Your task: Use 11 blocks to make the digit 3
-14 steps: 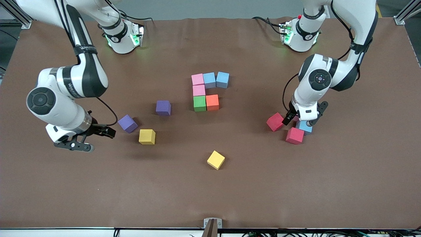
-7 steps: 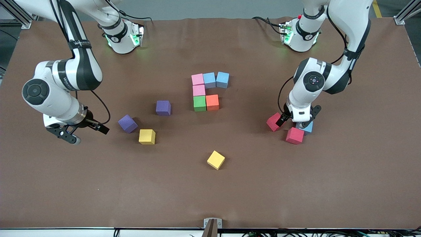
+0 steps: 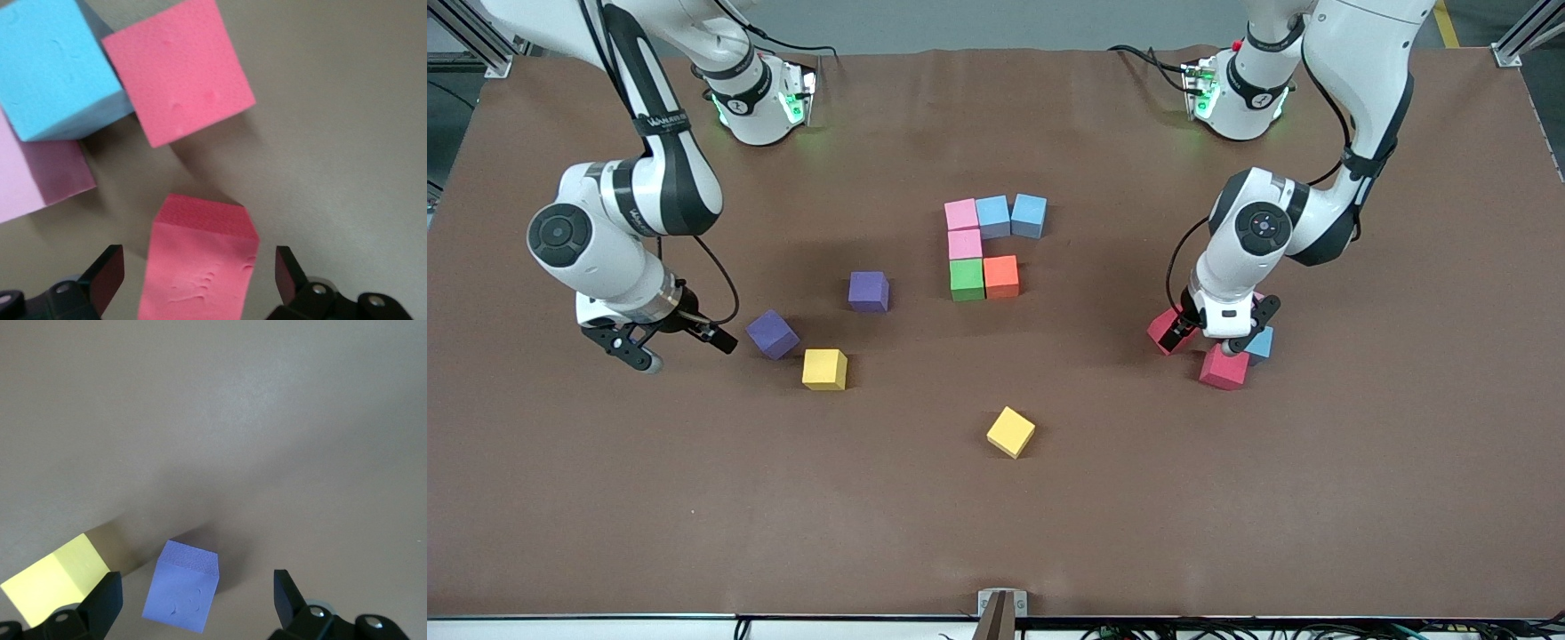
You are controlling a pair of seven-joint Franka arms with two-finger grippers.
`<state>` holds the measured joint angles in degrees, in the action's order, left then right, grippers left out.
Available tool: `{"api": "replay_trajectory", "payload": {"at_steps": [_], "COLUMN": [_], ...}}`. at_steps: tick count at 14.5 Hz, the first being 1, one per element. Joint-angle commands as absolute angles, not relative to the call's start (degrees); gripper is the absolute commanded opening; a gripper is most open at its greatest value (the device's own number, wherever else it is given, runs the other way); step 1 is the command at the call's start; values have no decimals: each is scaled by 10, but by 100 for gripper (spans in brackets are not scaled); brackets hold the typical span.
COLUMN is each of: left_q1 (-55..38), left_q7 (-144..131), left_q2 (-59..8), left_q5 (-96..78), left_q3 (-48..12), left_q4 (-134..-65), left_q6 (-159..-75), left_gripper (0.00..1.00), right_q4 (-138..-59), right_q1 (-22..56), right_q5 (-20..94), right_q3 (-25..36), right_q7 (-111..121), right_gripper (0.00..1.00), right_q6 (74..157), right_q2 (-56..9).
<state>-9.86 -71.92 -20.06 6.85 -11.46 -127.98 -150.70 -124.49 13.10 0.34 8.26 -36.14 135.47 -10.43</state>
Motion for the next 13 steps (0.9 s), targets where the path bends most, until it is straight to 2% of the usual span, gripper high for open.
{"api": "replay_trajectory", "payload": {"at_steps": [1, 4, 5, 9, 10, 13], "left_q1": [-101, -104, -107, -107, -115, -150], "left_q7": [-722, -719, -718, -722, -731, -905], "left_q2": [-224, -239, -242, -243, -243, -240], "left_q5": [69, 69, 69, 69, 69, 69], "left_q3": [-117, -117, -117, -117, -117, -117], "left_q4": [-1260, -1261, -1261, -1262, -1262, -1260], "left_q6": [-1510, -1531, -1535, -1535, -1535, -1534], "left_gripper": [100, 100, 95, 51, 45, 44], "right_q4": [-1286, -1309, -1315, -1332, -1333, -1334], "right_q1": [137, 155, 155, 164, 167, 167], "right_q5": [11, 11, 11, 11, 11, 11], "right_q3": [79, 79, 79, 79, 79, 79], "right_q7": [-399, -424, -425, -425, -426, -428], "right_gripper": [100, 100, 100, 100, 100, 100], "right_q6": [1381, 1415, 1427, 1484, 1496, 1536], "right_q2": [-79, -80, -81, -109, -119, -149]}}
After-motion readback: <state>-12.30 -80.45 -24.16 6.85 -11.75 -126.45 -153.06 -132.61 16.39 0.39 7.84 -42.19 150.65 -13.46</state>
